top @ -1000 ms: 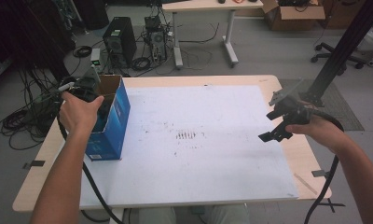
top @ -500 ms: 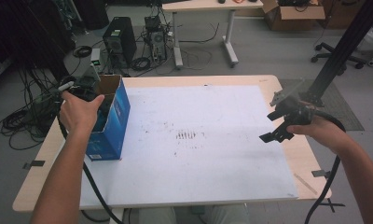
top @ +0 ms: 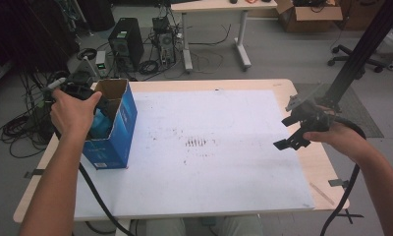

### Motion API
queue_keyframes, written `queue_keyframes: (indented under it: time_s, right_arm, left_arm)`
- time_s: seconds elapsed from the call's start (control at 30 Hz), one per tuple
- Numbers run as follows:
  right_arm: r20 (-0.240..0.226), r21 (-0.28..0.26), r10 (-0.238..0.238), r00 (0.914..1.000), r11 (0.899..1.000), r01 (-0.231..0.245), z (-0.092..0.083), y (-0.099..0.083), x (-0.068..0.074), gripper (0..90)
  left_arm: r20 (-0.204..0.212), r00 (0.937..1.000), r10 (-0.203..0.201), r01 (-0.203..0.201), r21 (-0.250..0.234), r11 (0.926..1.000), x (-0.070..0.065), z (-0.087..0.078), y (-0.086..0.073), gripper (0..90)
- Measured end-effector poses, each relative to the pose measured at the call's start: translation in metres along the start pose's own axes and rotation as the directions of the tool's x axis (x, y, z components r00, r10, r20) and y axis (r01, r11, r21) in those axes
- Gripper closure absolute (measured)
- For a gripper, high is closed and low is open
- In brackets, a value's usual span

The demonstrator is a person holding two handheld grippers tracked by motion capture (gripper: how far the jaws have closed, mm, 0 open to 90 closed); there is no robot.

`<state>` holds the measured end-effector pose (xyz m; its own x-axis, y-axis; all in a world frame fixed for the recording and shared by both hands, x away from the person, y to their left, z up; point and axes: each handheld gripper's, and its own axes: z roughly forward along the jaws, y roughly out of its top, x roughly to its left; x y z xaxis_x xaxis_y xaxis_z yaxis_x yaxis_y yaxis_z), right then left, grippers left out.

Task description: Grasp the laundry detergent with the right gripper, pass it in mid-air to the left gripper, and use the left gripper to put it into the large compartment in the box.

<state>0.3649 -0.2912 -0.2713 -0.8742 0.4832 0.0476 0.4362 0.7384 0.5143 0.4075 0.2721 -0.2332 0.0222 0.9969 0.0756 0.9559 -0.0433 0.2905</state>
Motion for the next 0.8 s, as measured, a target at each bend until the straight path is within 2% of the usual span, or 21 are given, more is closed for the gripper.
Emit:
queue_keyframes:
  time_s: [0.27,0.5,0.8]
  right_arm:
    - [0.006,-0.012,-0.013,0.9999,1.0,0.013,-0.005,0.004,0.007,5.9]
    - [0.018,-0.025,-0.015,0.9997,1.0,0.016,-0.014,0.004,0.015,5.9]
    - [0.032,-0.037,-0.017,0.9993,0.999,0.018,-0.025,0.002,0.025,5.9]
  left_arm:
    - [0.019,0.9991,0.039,-0.039,-0.019,0.9991,-0.004,-0.024,-0.007,19.5]
    - [0.034,0.9959,0.084,-0.083,-0.042,0.9957,-0.016,-0.048,-0.014,18.1]
    - [0.06,0.9892,0.133,-0.131,-0.037,0.9907,-0.031,-0.07,-0.023,14.6]
